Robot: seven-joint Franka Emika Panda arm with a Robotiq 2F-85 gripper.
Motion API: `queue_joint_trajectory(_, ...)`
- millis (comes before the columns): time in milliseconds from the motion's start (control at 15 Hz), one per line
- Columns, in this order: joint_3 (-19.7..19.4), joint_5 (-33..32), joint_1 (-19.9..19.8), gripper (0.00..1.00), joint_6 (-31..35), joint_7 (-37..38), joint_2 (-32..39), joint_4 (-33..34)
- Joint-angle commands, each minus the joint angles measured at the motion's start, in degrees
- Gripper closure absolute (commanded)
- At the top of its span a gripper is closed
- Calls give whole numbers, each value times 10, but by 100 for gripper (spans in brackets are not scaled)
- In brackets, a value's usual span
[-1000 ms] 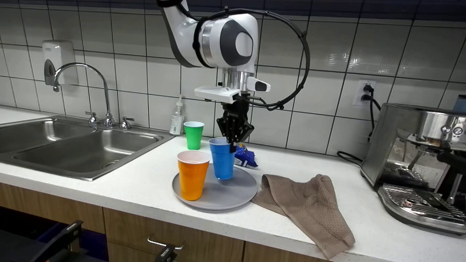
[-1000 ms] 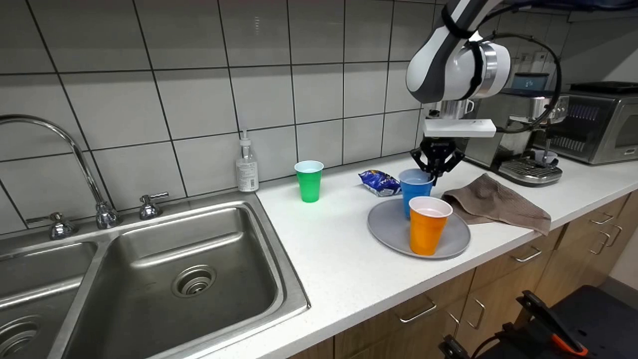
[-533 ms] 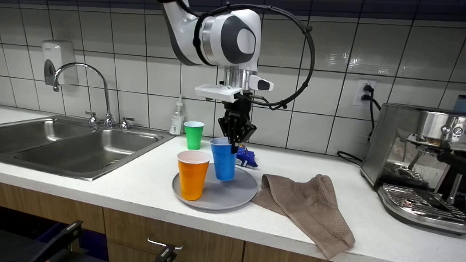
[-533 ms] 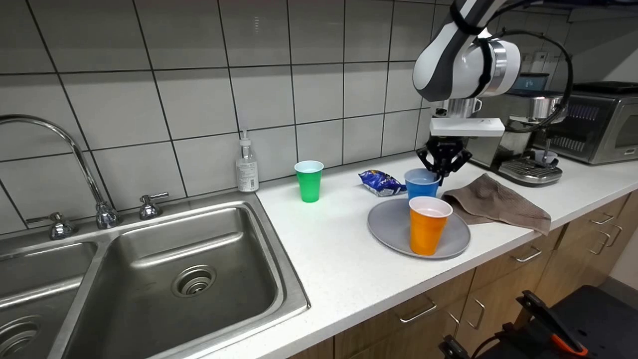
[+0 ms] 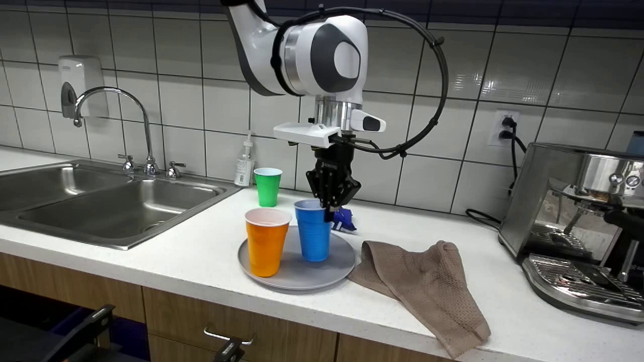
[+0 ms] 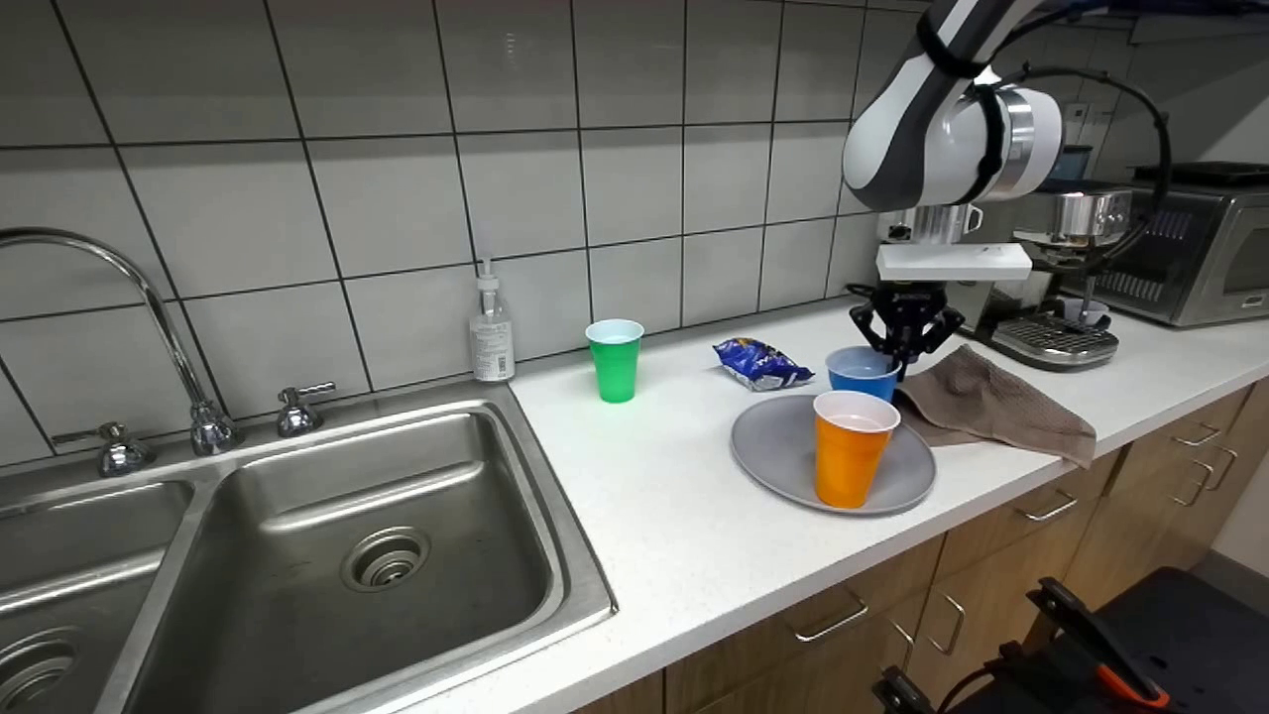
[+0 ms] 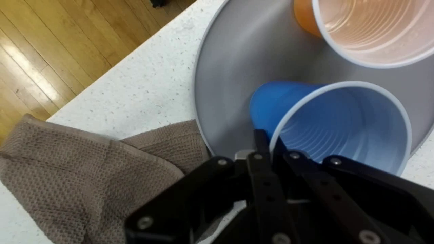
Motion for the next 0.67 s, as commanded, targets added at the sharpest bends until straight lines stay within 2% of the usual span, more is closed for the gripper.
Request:
queue_joint_trajectory(0, -2, -19, -15, 99, -5, 14, -24, -16)
queue_joint_trajectory(600, 2, -2, -23, 99, 8, -5, -10, -19)
